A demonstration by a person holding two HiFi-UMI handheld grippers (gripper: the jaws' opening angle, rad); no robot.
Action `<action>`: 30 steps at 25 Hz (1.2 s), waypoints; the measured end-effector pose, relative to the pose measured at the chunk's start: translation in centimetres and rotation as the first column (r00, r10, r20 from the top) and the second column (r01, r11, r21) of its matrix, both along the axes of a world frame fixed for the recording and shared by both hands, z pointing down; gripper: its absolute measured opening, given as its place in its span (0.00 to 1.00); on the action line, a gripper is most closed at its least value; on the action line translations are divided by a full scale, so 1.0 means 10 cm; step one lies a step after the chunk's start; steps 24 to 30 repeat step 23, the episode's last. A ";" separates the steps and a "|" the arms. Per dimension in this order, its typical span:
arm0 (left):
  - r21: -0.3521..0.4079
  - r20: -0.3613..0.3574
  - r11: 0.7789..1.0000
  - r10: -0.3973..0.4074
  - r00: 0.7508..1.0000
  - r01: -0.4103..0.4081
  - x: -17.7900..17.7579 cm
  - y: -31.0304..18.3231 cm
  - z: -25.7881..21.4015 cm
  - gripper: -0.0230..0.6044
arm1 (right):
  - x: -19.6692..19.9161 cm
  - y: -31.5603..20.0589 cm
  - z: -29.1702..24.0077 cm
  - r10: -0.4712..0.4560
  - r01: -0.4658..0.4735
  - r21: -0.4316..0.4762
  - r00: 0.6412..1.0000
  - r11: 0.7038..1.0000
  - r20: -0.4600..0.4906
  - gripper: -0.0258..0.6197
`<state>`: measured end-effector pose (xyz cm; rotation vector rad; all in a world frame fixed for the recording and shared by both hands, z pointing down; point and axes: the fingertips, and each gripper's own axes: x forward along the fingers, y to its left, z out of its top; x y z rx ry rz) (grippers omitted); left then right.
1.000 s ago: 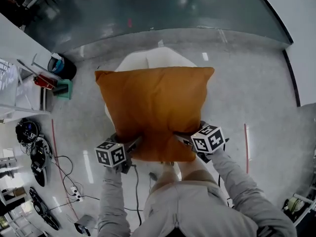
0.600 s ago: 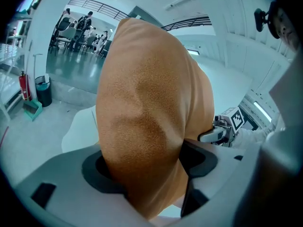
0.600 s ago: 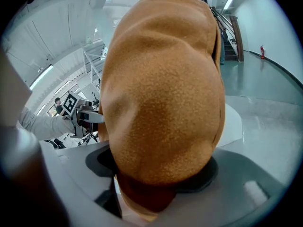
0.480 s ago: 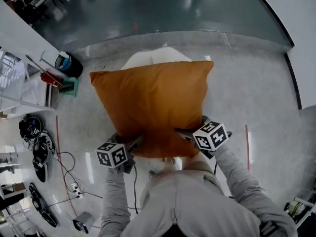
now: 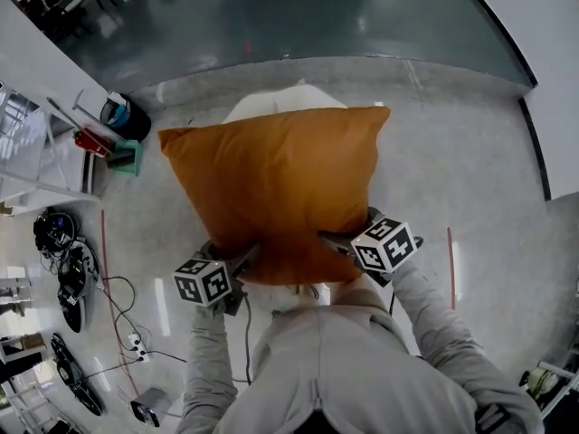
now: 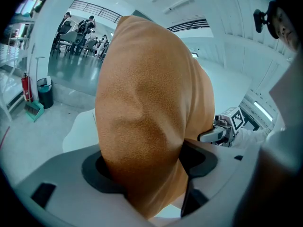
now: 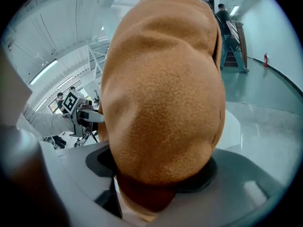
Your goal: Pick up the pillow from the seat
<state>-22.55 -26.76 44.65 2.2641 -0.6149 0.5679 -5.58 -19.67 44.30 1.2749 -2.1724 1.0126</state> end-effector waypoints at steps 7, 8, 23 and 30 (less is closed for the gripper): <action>0.007 -0.001 1.000 -0.008 1.000 0.008 -0.04 0.01 -0.04 0.60 | -0.03 -0.01 -0.04 -0.012 0.012 0.013 1.000 1.000 -0.003 0.52; 0.009 -0.001 1.000 -0.011 1.000 0.011 -0.06 0.03 -0.04 0.60 | -0.05 0.01 -0.04 -0.015 0.015 0.015 1.000 1.000 -0.004 0.52; 0.013 -0.003 0.999 -0.038 0.999 0.038 -0.25 0.21 -0.03 0.60 | -0.23 0.14 -0.03 -0.042 0.042 0.027 0.999 0.999 -0.009 0.52; 0.013 -0.003 0.999 -0.038 0.999 0.038 -0.25 0.21 -0.03 0.60 | -0.23 0.14 -0.03 -0.042 0.042 0.027 0.999 0.999 -0.009 0.52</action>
